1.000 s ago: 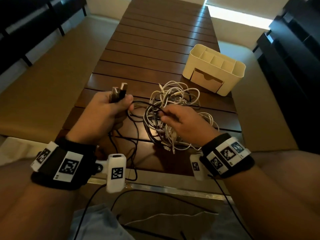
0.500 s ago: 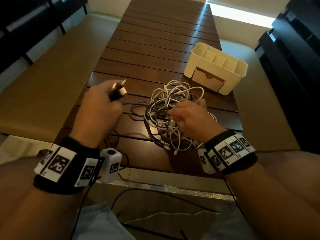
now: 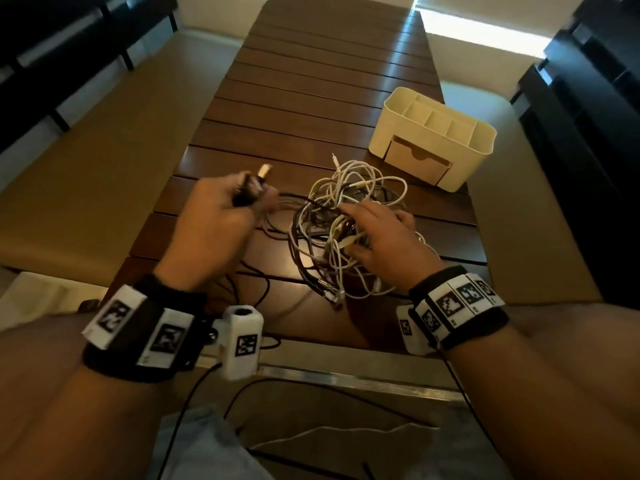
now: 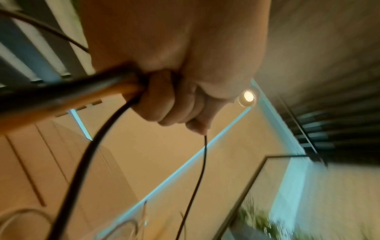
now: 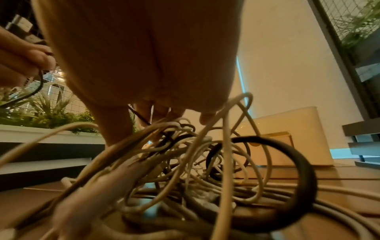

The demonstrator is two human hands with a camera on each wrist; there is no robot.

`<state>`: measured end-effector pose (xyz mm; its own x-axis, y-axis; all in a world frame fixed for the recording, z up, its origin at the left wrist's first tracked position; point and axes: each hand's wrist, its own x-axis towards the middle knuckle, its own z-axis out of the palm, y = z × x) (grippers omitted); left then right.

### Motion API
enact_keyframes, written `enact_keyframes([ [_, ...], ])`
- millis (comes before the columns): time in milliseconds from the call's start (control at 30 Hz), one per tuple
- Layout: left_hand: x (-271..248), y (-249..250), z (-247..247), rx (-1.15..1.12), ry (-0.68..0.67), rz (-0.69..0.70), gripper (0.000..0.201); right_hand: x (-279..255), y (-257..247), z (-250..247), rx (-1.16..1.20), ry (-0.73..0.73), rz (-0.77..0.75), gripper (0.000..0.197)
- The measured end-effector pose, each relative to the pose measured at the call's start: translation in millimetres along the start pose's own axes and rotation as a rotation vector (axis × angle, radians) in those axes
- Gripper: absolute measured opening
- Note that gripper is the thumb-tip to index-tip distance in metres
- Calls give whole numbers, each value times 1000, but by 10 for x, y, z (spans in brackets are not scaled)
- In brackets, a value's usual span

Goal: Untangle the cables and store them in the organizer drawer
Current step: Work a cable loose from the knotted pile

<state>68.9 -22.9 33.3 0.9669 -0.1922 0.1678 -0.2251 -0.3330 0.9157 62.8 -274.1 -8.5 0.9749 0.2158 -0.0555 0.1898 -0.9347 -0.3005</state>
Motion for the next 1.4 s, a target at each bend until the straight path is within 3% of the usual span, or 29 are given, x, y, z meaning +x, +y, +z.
enact_keyframes([
  [67, 23, -37, -150, -144, 2, -58, 26, 30, 62, 15, -14, -11, 32, 59],
  [133, 32, -90, -202, -172, -48, -146, 34, 52, 92, 14, 98, 55, 5, 33],
  [233, 55, -141, -177, 164, -150, -245, 28, 58, 54, -70, 446, 300, -54, 11],
  [333, 34, -141, -91, 388, -205, -253, 25, 43, -1, -167, 436, 400, -141, 16],
  [467, -23, 112, 20, 357, -88, -108, 30, 15, -39, -114, 24, 330, -231, 25],
  [600, -69, 227, 263, 474, -291, 1, 18, 15, -119, -58, 49, 371, -287, 23],
  [667, -87, 152, 361, 606, -308, 15, 22, 22, -128, -77, 76, 368, -285, 23],
  [733, -92, 117, 341, 604, -220, 76, 24, 10, -102, -85, 74, 294, -236, 22],
  [833, -88, 173, 90, 304, -11, 116, 30, -7, 38, -30, 6, 76, -23, 31],
  [900, -52, 241, -108, 234, 59, 93, 28, -9, 105, -7, -36, 16, 49, 39],
  [1067, -27, 186, -193, 325, -151, -31, 28, -1, -35, -200, 100, -38, 29, 58],
  [1200, -44, 206, -170, 315, -275, -89, 27, -86, -267, -464, 341, 168, -107, 39],
  [1400, -243, 446, -216, 156, -371, -120, 34, -301, -684, -624, 396, 4, -266, 17],
])
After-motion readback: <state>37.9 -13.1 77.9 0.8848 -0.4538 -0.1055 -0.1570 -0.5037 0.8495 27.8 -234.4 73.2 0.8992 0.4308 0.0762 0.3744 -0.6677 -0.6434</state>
